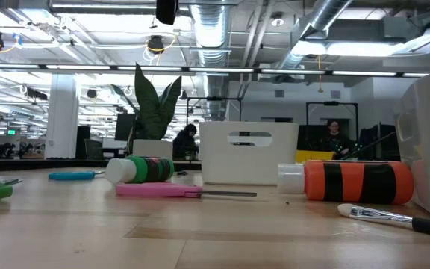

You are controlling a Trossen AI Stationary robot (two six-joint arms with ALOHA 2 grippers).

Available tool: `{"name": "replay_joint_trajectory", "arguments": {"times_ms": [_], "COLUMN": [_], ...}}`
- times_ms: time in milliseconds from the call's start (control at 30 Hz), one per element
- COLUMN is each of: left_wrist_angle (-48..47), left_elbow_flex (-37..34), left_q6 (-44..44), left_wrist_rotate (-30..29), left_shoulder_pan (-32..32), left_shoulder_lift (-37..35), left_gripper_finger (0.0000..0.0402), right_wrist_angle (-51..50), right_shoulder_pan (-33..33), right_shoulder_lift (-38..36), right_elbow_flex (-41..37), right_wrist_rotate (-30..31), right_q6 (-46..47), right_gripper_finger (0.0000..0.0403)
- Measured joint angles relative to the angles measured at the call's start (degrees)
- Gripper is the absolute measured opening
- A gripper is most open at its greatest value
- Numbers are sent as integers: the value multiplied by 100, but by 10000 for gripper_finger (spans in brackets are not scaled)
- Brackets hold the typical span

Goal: Pick & Place Paint Supplies
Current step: Put the powder brush into the gray bin

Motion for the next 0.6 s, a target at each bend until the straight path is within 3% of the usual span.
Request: {"name": "replay_joint_trajectory", "arguments": {"times_ms": [600], "left_wrist_angle": [-131], "left_elbow_flex": [-1], "left_q6": [25], "left_wrist_rotate": [-2], "left_shoulder_pan": [-122], "left_shoulder_lift": [0], "left_gripper_finger": [117], "right_wrist_angle": [32], "right_shoulder_pan": [-195], "right_shoulder_lift": [-2], "right_elbow_flex": [15], "right_wrist_rotate": [-350], "right_q6": [192], "right_gripper_finger": [47]}}
